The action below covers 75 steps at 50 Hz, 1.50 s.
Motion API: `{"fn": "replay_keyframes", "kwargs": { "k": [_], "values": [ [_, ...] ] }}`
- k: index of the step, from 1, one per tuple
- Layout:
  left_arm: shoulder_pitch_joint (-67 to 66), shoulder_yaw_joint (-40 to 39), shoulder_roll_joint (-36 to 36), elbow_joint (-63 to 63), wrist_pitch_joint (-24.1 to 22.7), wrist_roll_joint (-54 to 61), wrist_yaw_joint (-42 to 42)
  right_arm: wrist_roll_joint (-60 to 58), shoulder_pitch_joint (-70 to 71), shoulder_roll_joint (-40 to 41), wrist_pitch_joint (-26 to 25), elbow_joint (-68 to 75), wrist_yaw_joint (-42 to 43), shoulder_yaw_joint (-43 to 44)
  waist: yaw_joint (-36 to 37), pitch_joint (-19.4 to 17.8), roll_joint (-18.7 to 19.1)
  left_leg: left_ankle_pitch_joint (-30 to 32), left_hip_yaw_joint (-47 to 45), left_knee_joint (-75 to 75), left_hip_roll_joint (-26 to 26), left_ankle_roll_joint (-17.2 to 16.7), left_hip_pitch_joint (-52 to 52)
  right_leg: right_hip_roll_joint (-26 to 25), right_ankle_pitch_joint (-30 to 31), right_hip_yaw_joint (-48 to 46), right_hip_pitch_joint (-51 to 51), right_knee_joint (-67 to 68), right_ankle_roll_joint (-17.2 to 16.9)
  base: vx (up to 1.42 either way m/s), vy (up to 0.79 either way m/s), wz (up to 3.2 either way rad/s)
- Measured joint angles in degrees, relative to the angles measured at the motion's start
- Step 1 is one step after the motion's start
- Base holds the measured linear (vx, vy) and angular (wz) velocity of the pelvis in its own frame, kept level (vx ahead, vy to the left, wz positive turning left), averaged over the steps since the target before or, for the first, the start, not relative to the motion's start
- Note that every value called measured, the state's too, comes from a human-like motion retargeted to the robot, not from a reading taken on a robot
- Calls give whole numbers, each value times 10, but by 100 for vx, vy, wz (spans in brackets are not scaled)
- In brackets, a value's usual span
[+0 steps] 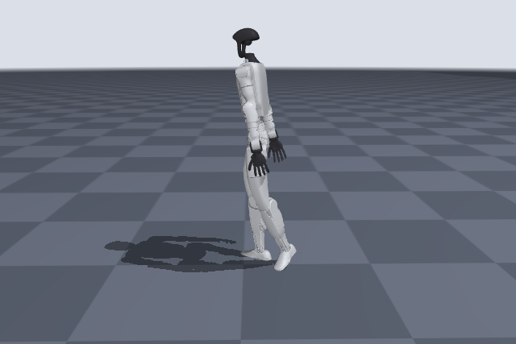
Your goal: In place motions
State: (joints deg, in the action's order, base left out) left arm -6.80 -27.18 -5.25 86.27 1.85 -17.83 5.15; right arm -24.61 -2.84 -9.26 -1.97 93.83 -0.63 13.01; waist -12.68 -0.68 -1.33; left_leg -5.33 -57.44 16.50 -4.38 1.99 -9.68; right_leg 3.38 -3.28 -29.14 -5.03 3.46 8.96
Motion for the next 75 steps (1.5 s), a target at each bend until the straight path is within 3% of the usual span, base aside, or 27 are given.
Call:
{"fn": "replay_keyframes", "kwargs": {
  "k": [5, 6, 7, 10, 11, 13, 15, 16, 17, 20, 22, 25, 29, 33, 39, 43, 47, 55, 63, 75],
  "values": [
    [-14, -12, -1, -6, -9, 11, 28, -32, 21, 9, 2, -35, -6, -31, 19, -6, -38, -11, 159, 238, -38, 120, 79, 16, 18, 91, 12, -5, -4, 9, -18, -171],
    [-13, -13, 0, -9, -8, 9, 32, -37, 30, 8, 4, -44, -11, -39, 26, -7, -36, -6, 218, 280, -29, 125, 109, 11, 26, 109, 11, -8, -4, 9, -5, -207],
    [-13, -13, 2, -11, -8, 9, 34, -41, 38, 6, 5, -52, -15, -46, 36, -10, -36, -3, 277, 314, -6, 127, 139, 7, 33, 129, 10, -10, -5, 5, -2, -249],
    [-5, -6, 7, -17, -7, 18, 26, -42, 63, 4, 11, -75, -22, -62, 76, -32, -52, -46, 414, 376, 163, 130, 217, 12, 51, 193, 16, -9, -8, -7, -5, -249],
    [2, -2, 6, -17, -7, 23, 25, -38, 74, 4, 13, -81, -25, -64, 85, -38, -52, -55, 423, 370, 169, 130, 224, 9, 55, 206, 15, -8, -8, -8, 1, -215],
    [16, 4, 7, -19, -8, 29, 28, -31, 96, 5, 16, -91, -31, -67, 97, -46, -48, -69, 412, 340, 134, 130, 221, 2, 63, 228, 9, -7, -9, 3, 8, -185],
    [21, 9, 7, -24, -14, 29, 36, -26, 107, 7, 19, -105, -40, -70, 101, -47, -40, -96, 428, 291, 133, 120, 220, -5, 71, 238, 8, -10, -10, 13, 2, -165],
    [22, 9, 6, -29, -18, 28, 44, -23, 109, 11, 20, -113, -46, -75, 102, -47, -36, -100, 439, 239, 135, 100, 209, -11, 74, 232, 8, -11, -9, 10, -2, -165],
    [23, 10, 6, -34, -21, 27, 51, -20, 111, 14, 22, -120, -51, -79, 103, -48, -30, -94, 442, 175, 133, 77, 193, -21, 77, 231, 8, -12, -6, 4, -2, -169],
    [23, 17, 6, -53, -30, 24, 71, -11, 116, 21, 27, -132, -59, -89, 107, -56, -1, 5, 394, -60, 85, 1, 128, -74, 80, 258, 13, -9, 5, 7, 7, -126],
    [24, 30, 6, -55, -29, 24, 82, -16, 111, 19, 30, -133, -60, -89, 70, -51, 5, -13, 405, -81, 85, -10, 113, -70, 76, 242, 18, -5, -1, 20, 11, -1],
    [37, 30, 4, -50, -17, 6, 94, -31, 97, 16, 30, -129, -55, -98, 38, -38, 20, 12, 401, -124, 79, -19, 108, -82, 71, 261, 9, 3, 3, 16, 15, -34],
    [55, 39, 1, -74, -19, -18, 110, -11, 88, 6, 30, -94, -29, -82, 26, -55, 19, 40, 429, -184, 103, -9, 84, -85, 67, 276, 11, 9, 2, 3, 14, -37],
    [53, 50, -10, -85, -35, -37, 125, 1, 67, -6, 10, -33, -15, -64, -3, -39, 26, 45, 426, -183, 101, -1, 98, -81, 73, 263, 5, 0, -13, 14, 5, 9],
    [56, 59, -31, -62, -47, -63, 174, 43, 42, -13, 3, 34, 11, -33, 22, -52, 9, 37, 405, -182, 116, 15, 80, -72, 89, 265, 21, -16, -33, 5, 1, -27],
    [30, 53, -27, -46, -50, -82, 206, 17, 21, -10, -3, 30, 2, -26, 40, -32, 8, 28, 361, -177, 109, 16, 78, -75, 96, 274, 13, -17, -39, 15, -4, -38],
    [7, 45, -16, -34, -54, -77, 221, -11, 27, -5, 0, 4, -2, -43, 36, -36, 3, 22, 324, -171, 109, 19, 66, -75, 101, 285, 17, -15, -43, 2, -1, -41],
    [-22, -23, 15, -23, -65, -20, 186, -19, 50, 12, 11, -58, -28, -76, 25, -21, 11, 13, 275, -168, 107, 25, 56, -83, 112, 307, 17, -14, -48, 2, -2, -38],
    [-13, 10, -10, -60, -78, -40, 213, -17, 61, 27, 25, -107, -52, -98, 16, -14, 18, 22, 293, -171, 99, 18, 61, -88, 118, 303, 17, -19, -48, -3, -6, 8],
    [26, 26, 34, -79, -96, 15, 256, -22, 50, 6, 10, -41, -31, -69, 27, 1, 25, 47, 352, -172, 91, 9, 77, -86, 113, 271, 26, -25, -43, -2, -6, 39]
  ]
}}
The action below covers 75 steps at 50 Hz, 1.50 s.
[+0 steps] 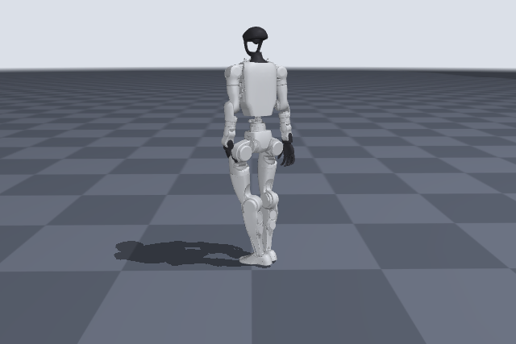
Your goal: In place motions
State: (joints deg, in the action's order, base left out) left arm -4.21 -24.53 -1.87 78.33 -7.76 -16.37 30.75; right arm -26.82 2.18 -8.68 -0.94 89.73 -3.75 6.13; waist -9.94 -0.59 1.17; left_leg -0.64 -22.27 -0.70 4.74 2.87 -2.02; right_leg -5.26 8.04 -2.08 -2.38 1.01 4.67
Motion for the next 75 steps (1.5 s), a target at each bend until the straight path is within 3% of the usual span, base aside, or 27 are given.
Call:
{"fn": "replay_keyframes", "kwargs": {
  "k": [12, 17, 19, 23, 24, 28, 33, 40, 50, 55, 60, 63, 69, 75],
  "values": [
    [-33, -17, -1, -18, 1, -1, 29, 3, -16, -9, -6, 21, 10, 24, -3, 7, -2, -1, 6, 22, -14, -7, 8, -6, 5, -12, 7, -1, 6, -3, -10, 18],
    [-44, -35, -10, -28, 4, 8, 15, 3, -8, -3, -4, 11, 5, 17, 0, 4, -20, -41, -49, 87, -25, 9, 11, 2, 15, -6, 6, -2, -4, -9, -12, -14],
    [-46, -38, -14, -34, 4, 5, 3, 3, -5, 0, -2, 4, 3, 17, -2, 3, -31, -83, -87, 147, -41, 29, 13, 12, 19, -5, 4, -2, -9, -10, -9, 6],
    [-45, -38, -16, -39, 6, 4, -14, 4, -2, -2, 3, -11, -2, 21, 8, -7, -54, -157, -99, 269, -50, 114, 37, 36, 25, 4, 8, -2, -15, -7, -8, -11],
    [-46, -39, -17, -38, 7, 4, -18, 4, -1, -3, 3, -11, -3, 19, 21, -16, -56, -176, -97, 302, -62, 121, 33, 29, 25, 15, 18, -1, -10, 8, -19, -108],
    [-50, -44, -20, -36, 11, 0, -40, 1, 6, -7, 1, -7, 1, 17, 58, -42, -52, -207, -24, 393, -73, 121, 41, 1, 30, 41, 41, 2, 5, 0, -13, -82],
    [-73, -42, -15, -34, 6, -29, -50, 5, 2, -9, 4, -10, 1, 21, 57, -25, -38, -108, 51, 246, 9, 110, 60, 7, 43, 46, 17, 1, -14, -6, 18, -1],
    [-80, -47, -16, -6, 14, -53, -49, 13, -7, 1, 4, -3, 0, 19, 10, -7, -15, -83, 56, 177, -17, 45, 53, -21, 38, 28, 2, 3, -7, -1, -2, 34],
    [-68, -47, 2, -1, 34, -49, -102, -5, -17, -13, -3, 27, 10, 21, 19, -2, -4, -64, 37, 148, -26, 22, 41, -23, 34, 25, 3, 7, 8, 0, 4, 6],
    [-62, -55, -3, -13, 37, -53, -98, 16, 2, -22, -3, 35, 5, 13, 11, -22, -3, -45, 50, 149, -22, 17, 51, -7, 33, -12, 5, 4, 10, -9, 4, 36],
    [-59, -40, -6, -39, 30, -58, -114, 16, 9, -33, 1, 32, 9, 20, 47, -35, -3, 0, 87, 151, -12, 7, 87, 19, 28, -77, -4, -5, 3, -9, 2, 95],
    [-49, -29, -1, -43, 33, -51, -129, 11, 8, -43, 4, 28, 5, 30, 80, -45, -7, -5, 98, 134, 2, 9, 102, 40, 23, -128, -11, -9, 1, -13, 4, 171],
    [-41, -24, 6, -29, 34, -26, -154, -15, -9, -55, 6, 12, 13, 51, 101, -45, -17, -53, -167, 116, -65, 24, 78, 98, -2, -261, -9, -19, -8, -9, 5, 267],
    [-44, -46, 0, -16, 39, -8, -193, -24, -50, -48, 13, -10, 15, 63, 87, -12, -28, -96, -250, 155, -108, 40, 75, 139, -44, -396, 10, -22, -18, 9, 7, 331]
  ]
}}
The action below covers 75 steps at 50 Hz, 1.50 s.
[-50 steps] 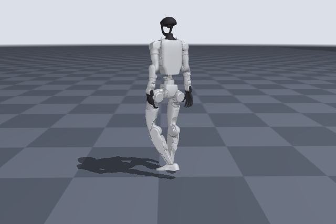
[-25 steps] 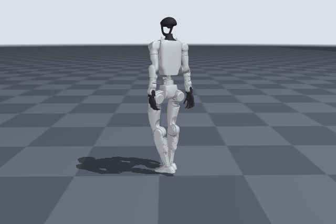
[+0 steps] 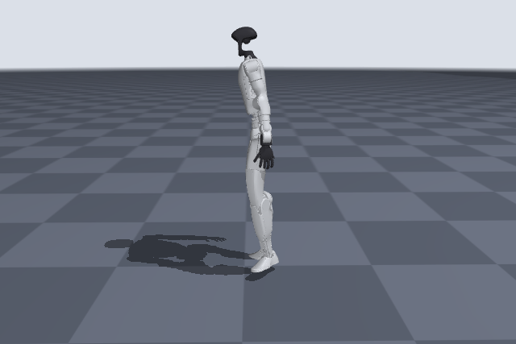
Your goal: In place motions
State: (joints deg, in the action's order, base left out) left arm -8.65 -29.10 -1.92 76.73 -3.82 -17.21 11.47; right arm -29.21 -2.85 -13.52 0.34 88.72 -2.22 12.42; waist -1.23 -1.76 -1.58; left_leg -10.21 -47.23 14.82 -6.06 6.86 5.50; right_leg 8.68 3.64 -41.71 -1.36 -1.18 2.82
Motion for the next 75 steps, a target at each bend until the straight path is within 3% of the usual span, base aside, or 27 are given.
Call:
{"fn": "replay_keyframes", "kwargs": {
  "k": [5, 8, 11, 15, 19, 23, 24, 25, 27, 30, 35, 42, 43, 47, 51, 55, 63, 70, 75],
  "values": [
    [3, -22, -2, -10, -4, 29, -28, -10, -19, 18, 2, -7, 1, 7, -8, 30, -19, -34, -92, 22, -28, 4, -6, 24, -33, -117, 21, 12, -23, 16, 2, 328],
    [-2, -23, 0, -9, -13, 50, -45, -15, -22, 28, 5, -10, 4, 13, -9, 40, -23, -17, -83, 15, -18, 16, -1, 27, -42, -197, 44, 20, -40, 23, 9, 269],
    [-13, -22, 8, 2, -15, 59, -56, -15, -23, 31, 7, -11, 5, 20, 25, 42, -9, 12, -55, -43, 7, 6, -13, 15, -49, -239, 68, 35, -48, 22, 11, 127],
    [-37, -52, 33, 33, -11, 71, -58, -13, -13, 23, 4, -8, 2, 4, 48, 48, 5, 26, -25, -86, 28, 12, -20, 34, -27, -223, 93, 72, -59, 35, 22, 64],
    [-41, -64, 50, 56, -4, 65, -51, 15, 0, 17, 17, -14, -5, 4, 20, 50, 49, 19, 57, -77, 13, 20, -7, 67, 38, -203, 105, 156, -52, 25, 30, 152],
    [-38, -28, 47, 61, -3, 37, -55, 23, 2, 9, 19, -24, -7, -2, -26, 41, 93, 13, 175, -44, -13, 29, 23, 99, 85, -85, 70, 293, 17, 29, 20, 230],
    [-35, -15, 42, 60, -1, 27, -56, 24, 5, 10, 19, -24, -5, -5, -34, 36, 94, 18, 199, -39, -11, 32, 32, 103, 87, -36, 51, 321, 19, 19, 8, 212],
    [-30, -2, 35, 60, 2, 17, -57, 27, 8, 12, 18, -23, -2, -8, -39, 31, 91, 24, 219, -34, -7, 36, 42, 105, 86, 15, 31, 346, 10, 12, 3, 218],
    [-16, 23, 19, 55, 10, -6, -54, 36, 17, 19, 18, -23, -5, -13, -63, 16, 80, 35, 272, -35, 13, 38, 51, 64, 73, 123, -3, 355, -15, 1, -6, 226],
    [5, 48, 0, 43, 18, -33, -47, 43, 29, 29, 21, -32, -14, -31, -61, -3, 58, 51, 311, -43, 35, 41, 55, -5, 48, 243, -38, 331, -22, 0, -11, 147],
    [26, 67, -13, 32, 15, -45, -42, 21, 36, 46, 27, -63, -20, -60, -84, -19, 32, 76, 400, -54, 76, 38, 66, -33, -16, 291, -71, 232, -40, 8, -15, 174],
    [35, 74, -10, 56, 22, -43, -39, 12, 35, 55, 28, -67, -25, -77, -93, -45, -19, 109, 479, -98, 158, 37, 10, -74, -61, 493, -73, 65, -109, 12, -11, 166],
    [39, 74, -13, 67, 23, -44, -39, 12, 36, 57, 26, -63, -25, -76, -93, -51, -23, 113, 492, -105, 165, 35, -5, -68, -26, 479, -61, 41, -107, 16, -8, 147],
    [36, 81, -27, 92, 34, -78, -42, 4, 29, 57, 19, -38, -24, -65, -55, -41, -17, 121, 514, -122, 175, 31, -31, -30, -52, 313, -17, 24, -119, 22, -6, 90],
    [16, 97, -32, 97, 33, -97, -65, -4, 19, 55, 8, -18, -22, -40, 2, -24, 1, 121, 544, -122, 174, 26, -42, -39, -65, 342, -4, 31, -103, 16, -6, 64],
    [0, 77, -37, 95, 18, -78, -41, -11, 24, 58, 8, -26, -21, -51, -16, -15, 10, 122, 568, -121, 172, 20, -46, -46, -74, 318, 14, 26, -89, 5, -9, 70],
    [4, 54, -34, 108, 32, -60, -51, -5, 30, 64, 10, -34, -32, -59, -6, 1, 18, 121, 581, -117, 159, 0, -41, -57, -70, 296, 24, 14, -77, -3, -11, 28],
    [33, 58, -7, 93, 30, -19, -33, -11, 39, 62, 10, -32, -30, -69, -5, -18, 16, 126, 573, -106, 148, -14, -28, -68, -64, 285, 27, 10, -63, -11, -15, 15],
    [45, 106, -10, 73, 33, -64, -32, -21, 31, 57, 6, -20, -21, -72, 22, -25, 19, 144, 535, -104, 140, -18, -16, -82, -51, 302, 22, 5, -54, -11, -10, -21]
  ]
}}
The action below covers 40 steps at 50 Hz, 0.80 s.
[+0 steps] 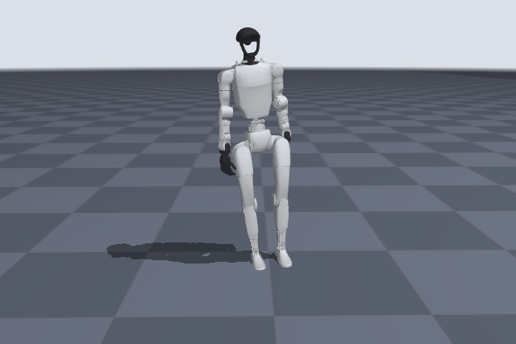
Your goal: In place motions
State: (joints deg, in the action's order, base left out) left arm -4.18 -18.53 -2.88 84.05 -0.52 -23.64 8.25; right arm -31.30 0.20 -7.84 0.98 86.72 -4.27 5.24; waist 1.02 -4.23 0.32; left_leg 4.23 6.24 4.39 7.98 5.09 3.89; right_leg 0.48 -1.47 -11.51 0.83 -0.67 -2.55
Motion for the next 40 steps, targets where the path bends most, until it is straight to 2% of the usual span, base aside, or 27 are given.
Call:
{"fn": "replay_keyframes", "kwargs": {
  "k": [4, 8, 11, 15, 17, 20, 25, 29, 37, 40],
  "values": [
    [11, 51, -14, -10, -2, -55, -7, -7, -7, -6, -5, 15, 6, 14, 3, -3, -10, -22, -27, 7, -8, -6, 6, 13, 7, -13, -5, -4, 2, -11, -6, 44],
    [15, 56, -16, -10, 0, -57, -9, -19, -12, -14, -12, 26, 13, 20, 2, 3, -20, -76, -170, 31, -39, 14, -6, 27, 12, -16, -12, -3, 2, -7, 3, 24],
    [14, 48, -16, -9, -5, -52, 2, -20, -15, -18, -14, 29, 20, 23, -3, 9, -23, -65, -139, 59, -29, 25, -5, 33, 14, -8, -15, -3, 2, -5, 12, -6],
    [10, 50, -17, -15, -29, -50, 38, -10, -22, -23, -12, 31, 20, 34, 3, 19, -10, -50, -118, 35, -27, 10, -25, 23, 17, 5, -19, -1, 3, 2, 17, -9],
    [8, 50, -12, -16, -49, -35, 55, -8, -24, -25, -13, 32, 20, 47, -35, 32, -2, -60, -85, 13, -27, 9, -35, 29, 12, -33, -20, -1, -2, 6, 21, 116],
    [9, 27, 6, -11, -59, 10, 62, -4, -27, -24, -14, 31, 22, 53, -51, 40, 4, -62, -100, -7, -27, 17, -41, 29, 14, -39, -21, 1, -5, 6, 19, 39],
    [27, -35, 35, 4, -66, 122, 43, 20, -24, -17, -11, 30, 10, 48, -59, 33, 2, -48, -92, -28, -17, 21, -56, 36, 25, -38, -18, 3, -10, 4, 25, -9],
    [31, -53, 35, 6, -76, 172, 21, 24, -25, -8, -7, 20, -2, 40, -41, 29, -4, -41, -97, -39, -5, 32, -66, 41, 38, -28, -22, 6, -15, 6, 21, -44],
    [17, -73, -6, 19, -61, 162, -14, -2, -10, 2, 5, -26, -13, -14, -46, 0, -15, -30, -122, -55, 2, 41, -67, 40, 71, 2, -52, 23, -19, -4, 15, -58],
    [8, -90, -19, 29, -53, 150, -20, 2, 0, 5, 6, -33, -16, -34, -45, -10, -15, -27, -149, -59, -7, 42, -60, 34, 49, 13, -71, 51, -7, -14, 6, -83]
  ]
}}
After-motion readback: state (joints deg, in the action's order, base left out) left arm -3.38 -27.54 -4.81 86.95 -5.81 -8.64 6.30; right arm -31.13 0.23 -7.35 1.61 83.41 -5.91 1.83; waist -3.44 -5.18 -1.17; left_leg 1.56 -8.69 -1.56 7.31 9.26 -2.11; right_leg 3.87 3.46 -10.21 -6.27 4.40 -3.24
